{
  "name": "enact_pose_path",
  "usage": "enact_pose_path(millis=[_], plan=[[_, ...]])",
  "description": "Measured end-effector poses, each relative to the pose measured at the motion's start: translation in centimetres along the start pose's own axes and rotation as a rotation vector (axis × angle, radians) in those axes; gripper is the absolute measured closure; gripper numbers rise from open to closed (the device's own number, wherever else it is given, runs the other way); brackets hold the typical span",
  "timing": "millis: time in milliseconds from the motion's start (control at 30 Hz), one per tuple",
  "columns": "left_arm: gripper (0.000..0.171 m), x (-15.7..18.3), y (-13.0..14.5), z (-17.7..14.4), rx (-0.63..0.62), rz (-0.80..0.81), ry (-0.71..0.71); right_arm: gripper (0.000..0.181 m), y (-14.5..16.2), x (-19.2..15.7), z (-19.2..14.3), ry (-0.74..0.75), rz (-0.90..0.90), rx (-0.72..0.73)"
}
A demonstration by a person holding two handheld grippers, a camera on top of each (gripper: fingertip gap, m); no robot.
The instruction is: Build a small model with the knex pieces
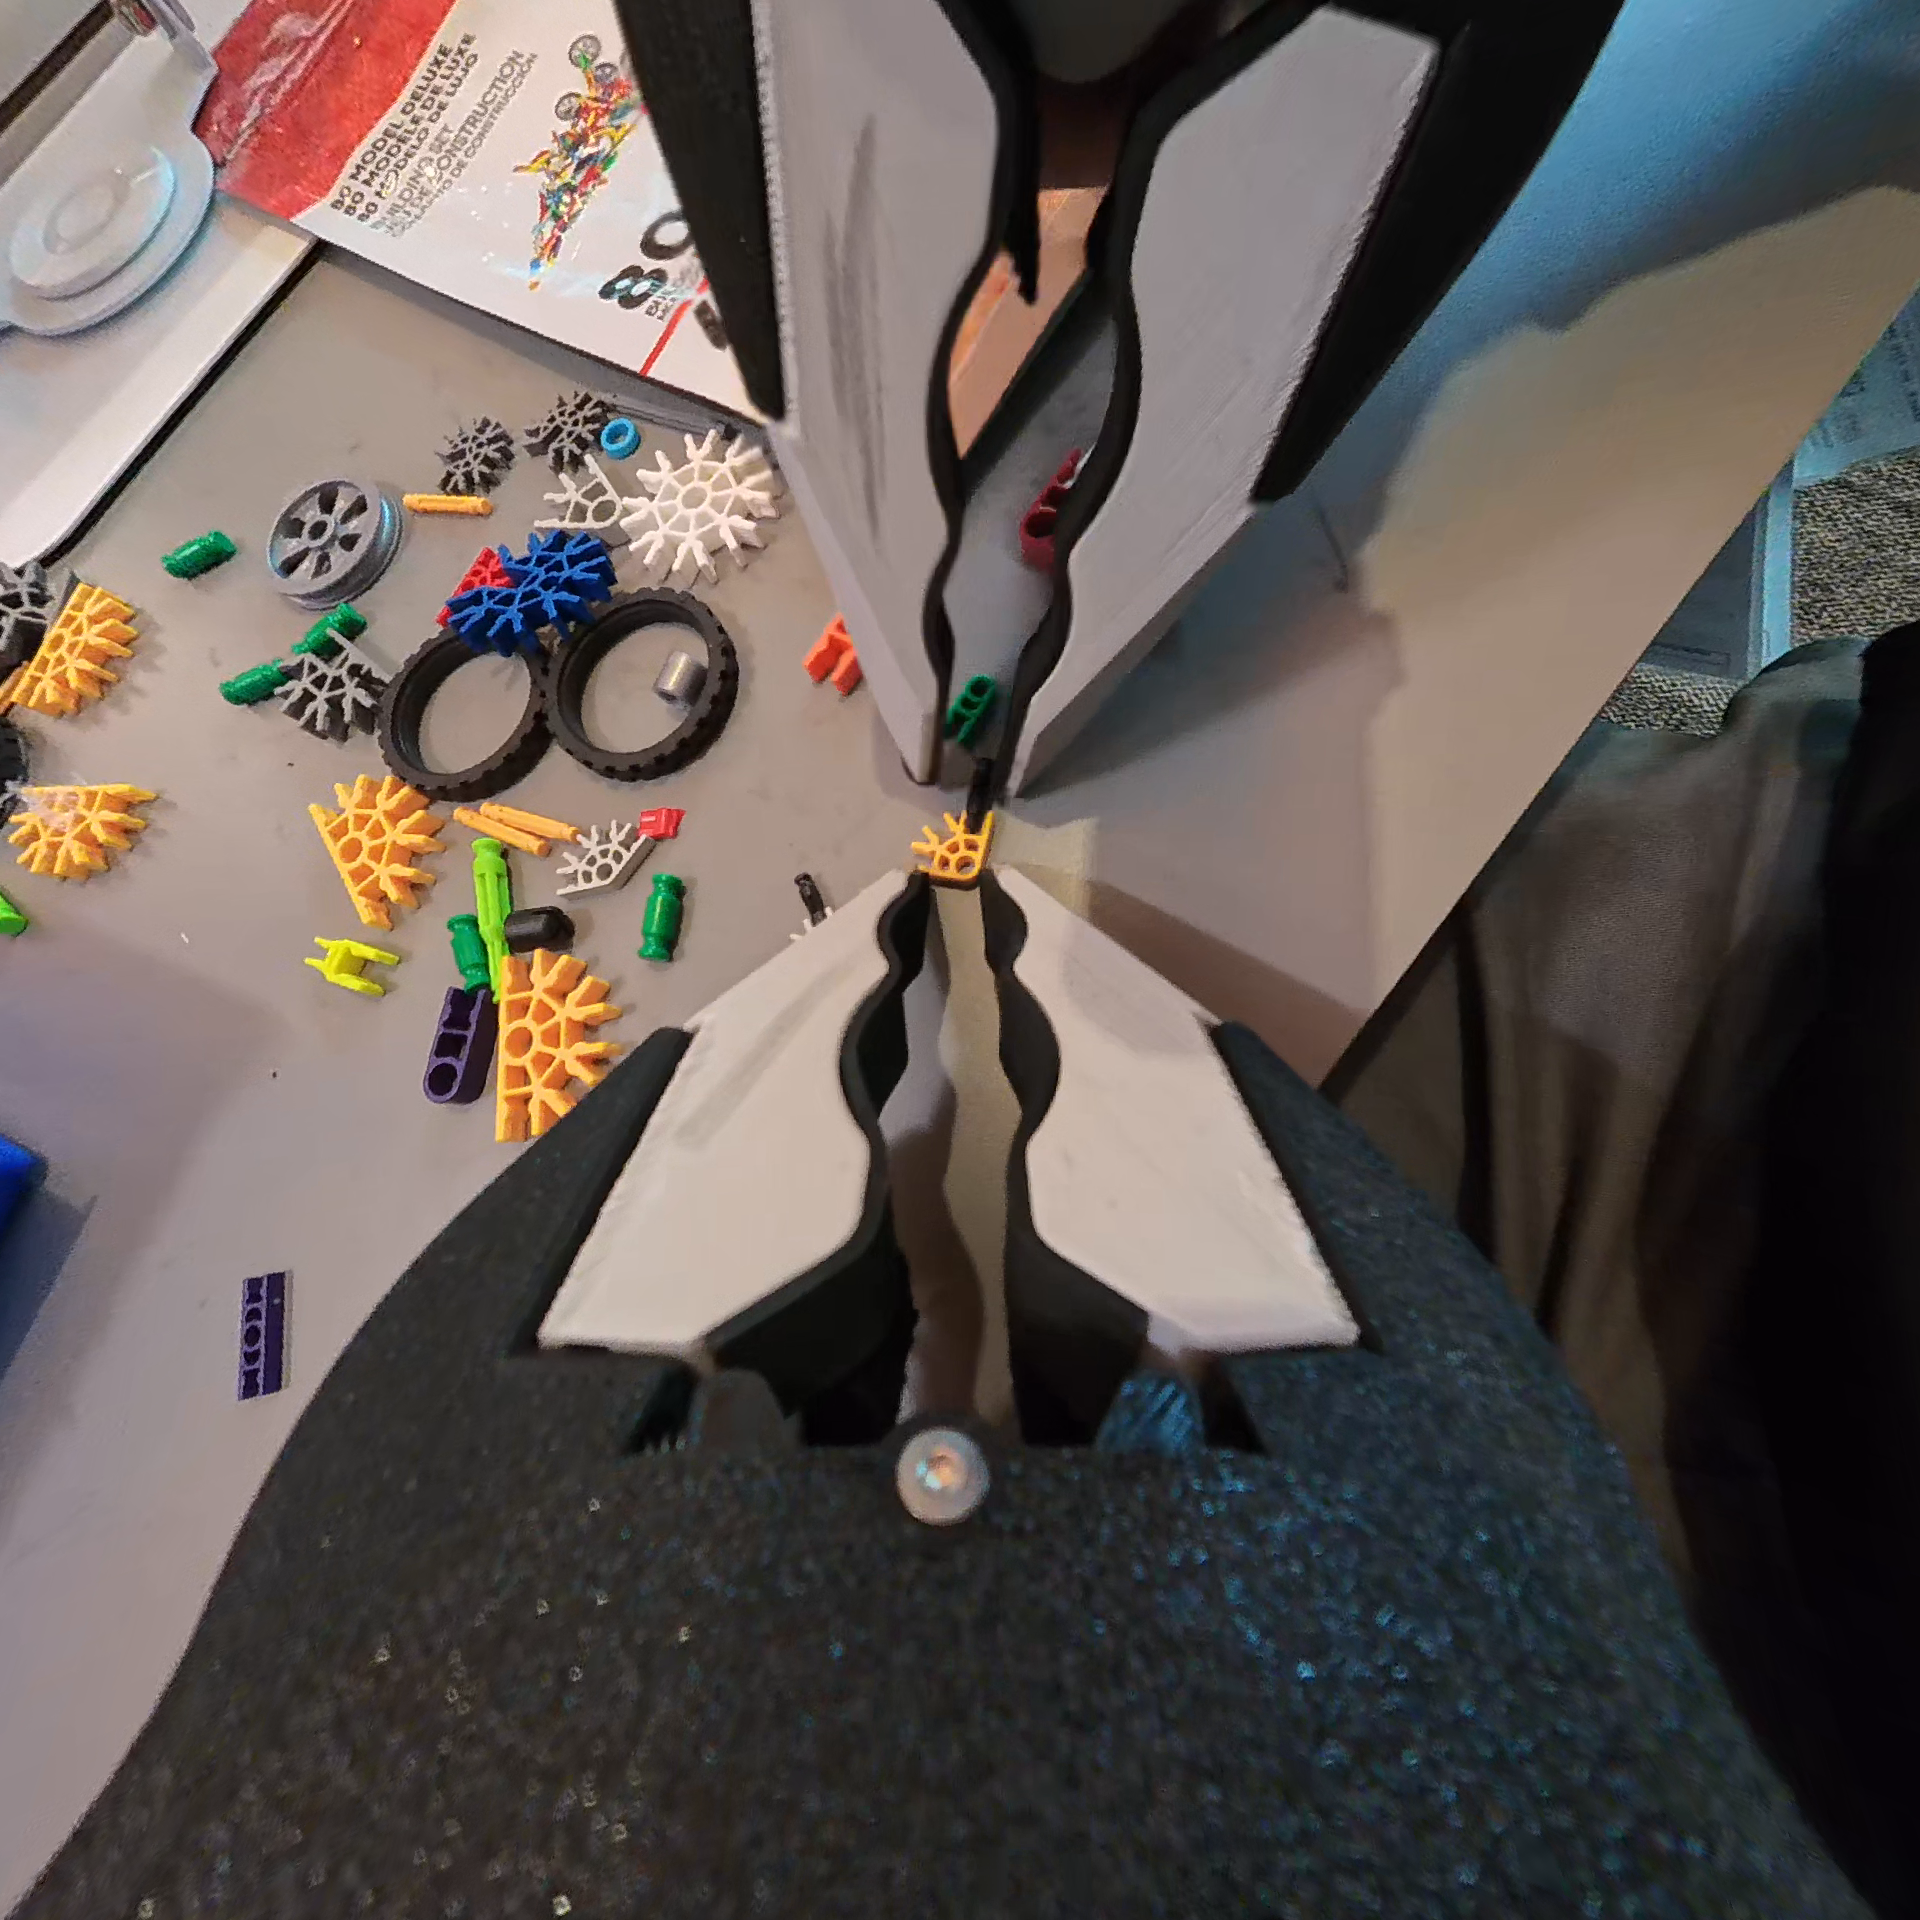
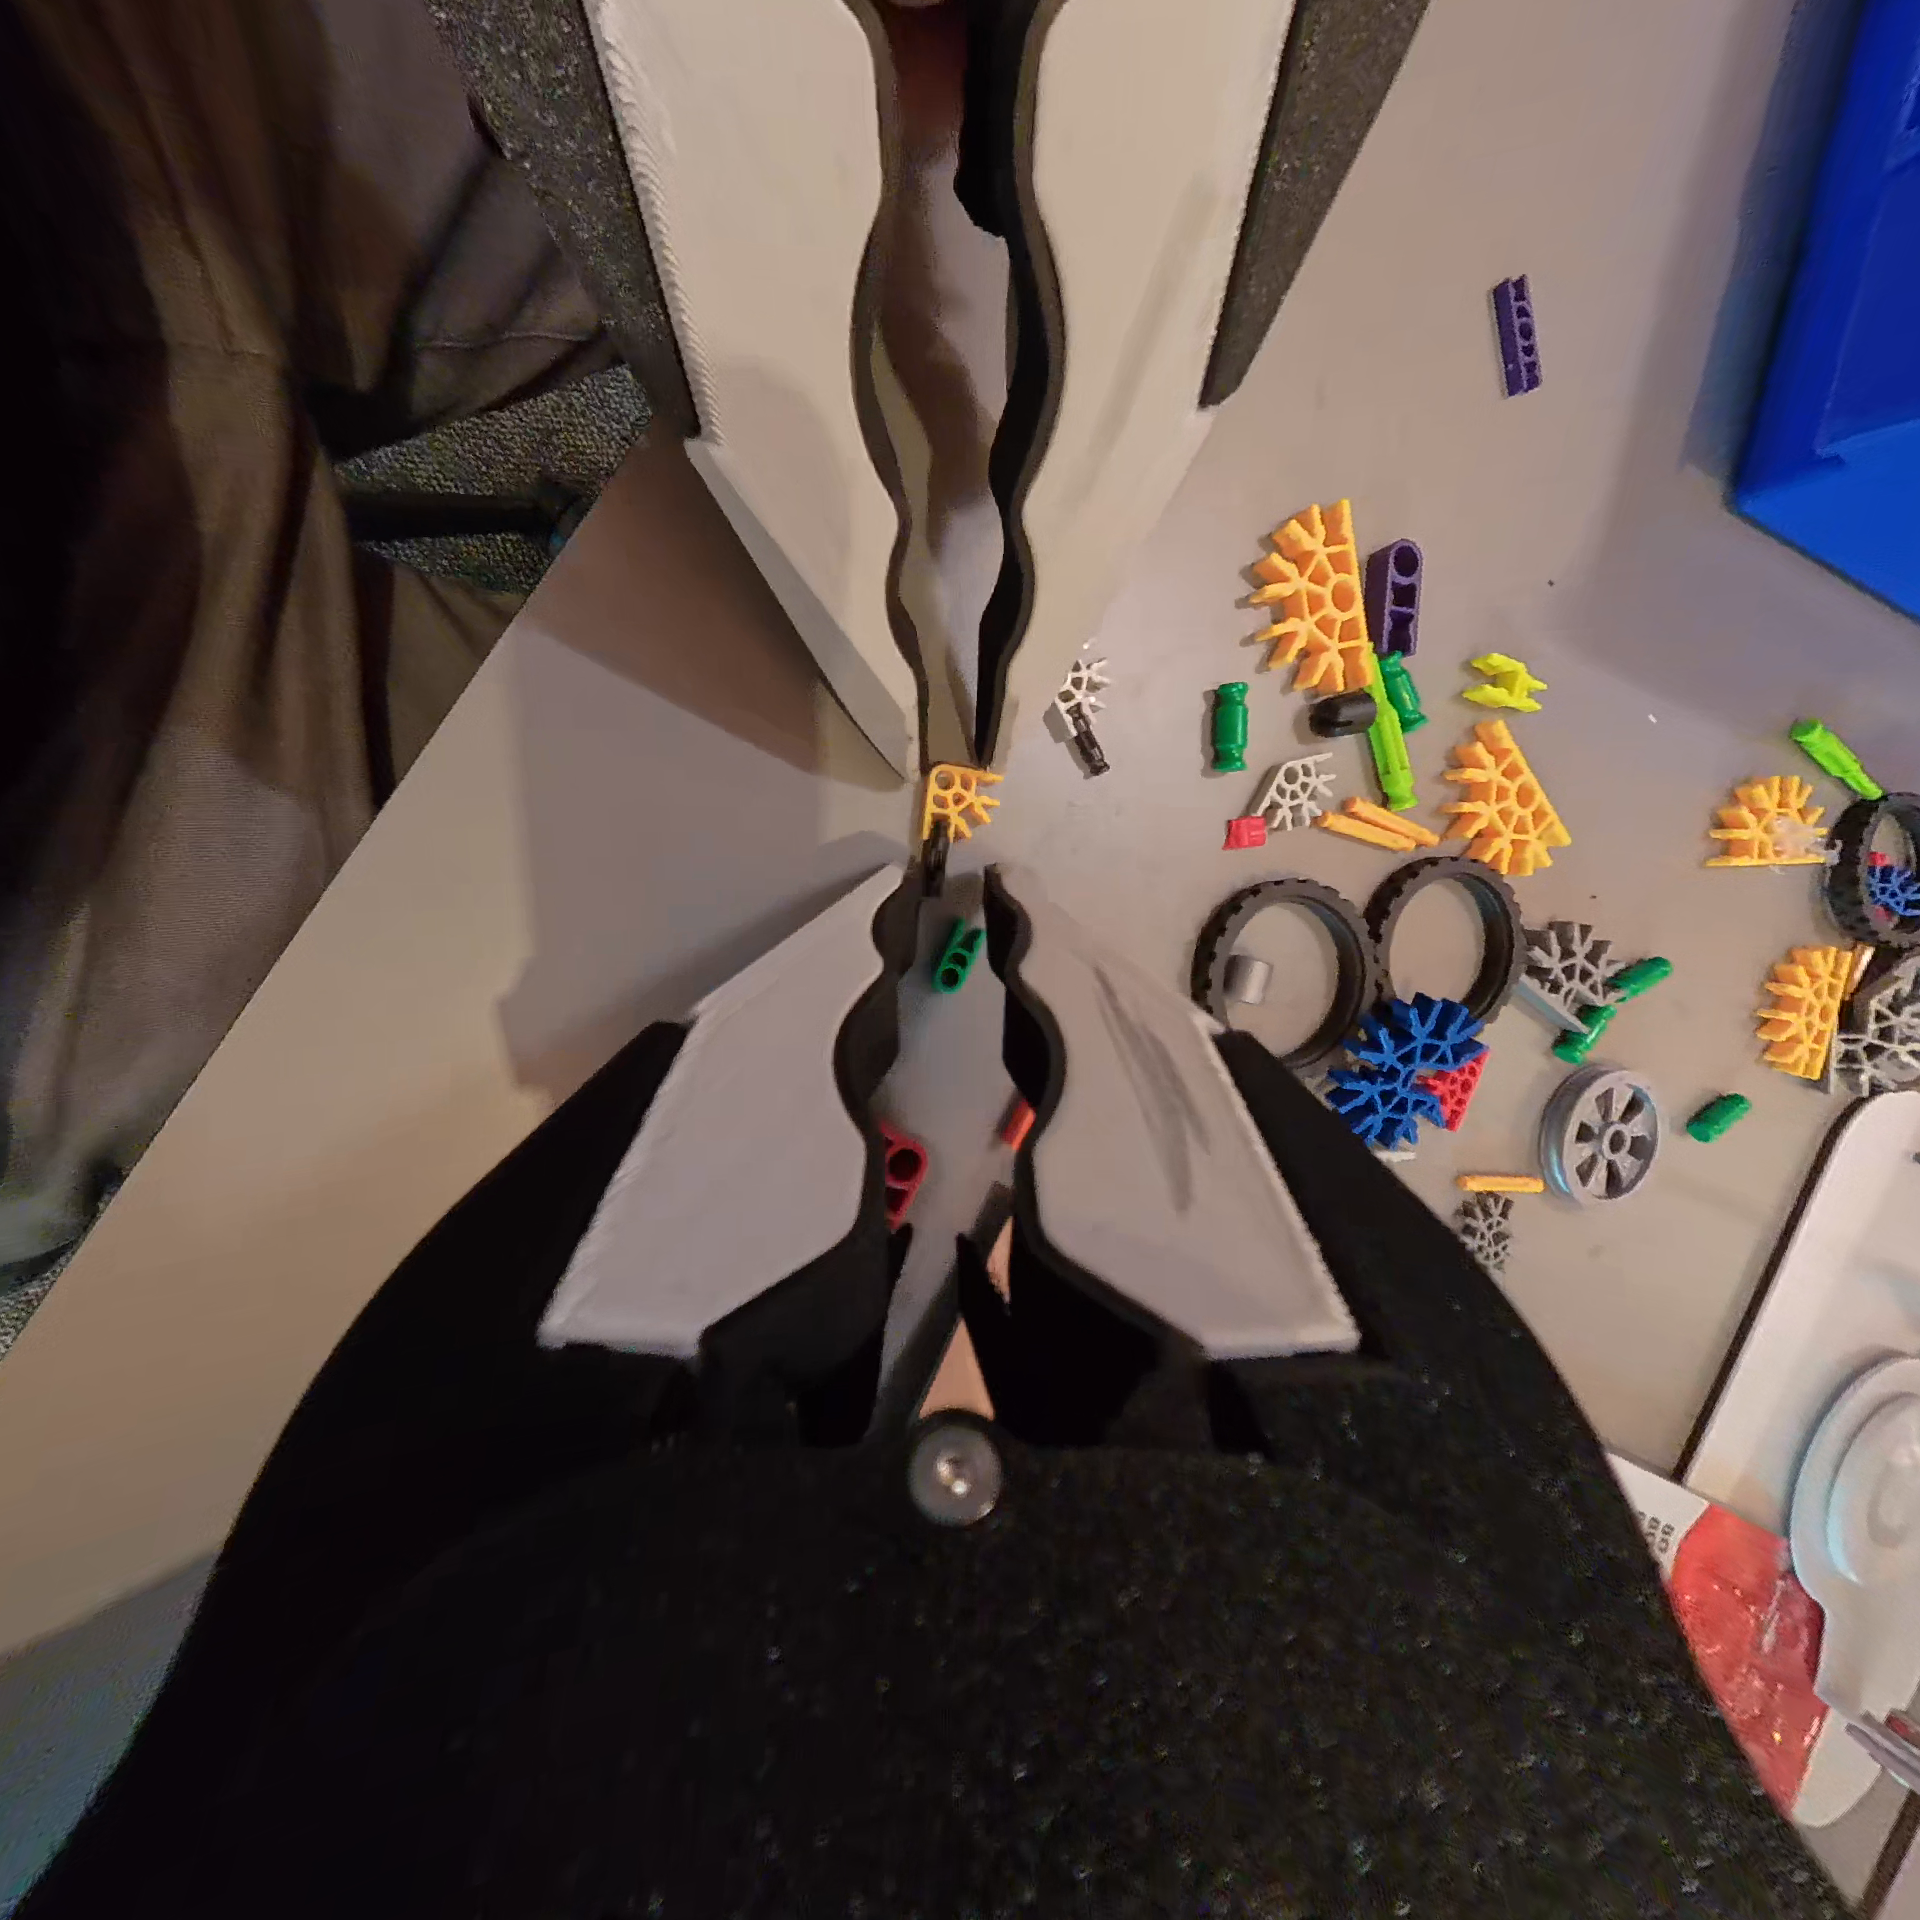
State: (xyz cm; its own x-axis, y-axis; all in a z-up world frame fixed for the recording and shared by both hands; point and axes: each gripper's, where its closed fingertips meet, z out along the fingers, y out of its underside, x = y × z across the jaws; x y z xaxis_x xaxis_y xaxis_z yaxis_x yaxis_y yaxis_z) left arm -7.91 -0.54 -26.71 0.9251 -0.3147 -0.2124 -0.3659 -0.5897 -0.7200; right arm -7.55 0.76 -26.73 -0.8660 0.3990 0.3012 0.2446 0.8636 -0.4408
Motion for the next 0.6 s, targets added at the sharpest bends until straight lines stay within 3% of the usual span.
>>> enact_pose_path(millis=[167, 267, 600], plan=[[0.163, 0.0, -0.1, -0.1, 0.008, 0.002, 0.008, 0.166, -0.4, 0.3, -0.8, 0.005, 0.057, 0.054], [0.163, 0.0, -0.2, -0.1, 0.008, 0.016, 0.008, 0.179, -0.9, -0.2, -1.0, -0.029, 0.089, 0.086], [0.163, 0.0, -0.1, 0.1, -0.010, 0.036, 0.020, 0.181, -0.2, -0.5, 0.0, -0.032, 0.095, 0.054]])
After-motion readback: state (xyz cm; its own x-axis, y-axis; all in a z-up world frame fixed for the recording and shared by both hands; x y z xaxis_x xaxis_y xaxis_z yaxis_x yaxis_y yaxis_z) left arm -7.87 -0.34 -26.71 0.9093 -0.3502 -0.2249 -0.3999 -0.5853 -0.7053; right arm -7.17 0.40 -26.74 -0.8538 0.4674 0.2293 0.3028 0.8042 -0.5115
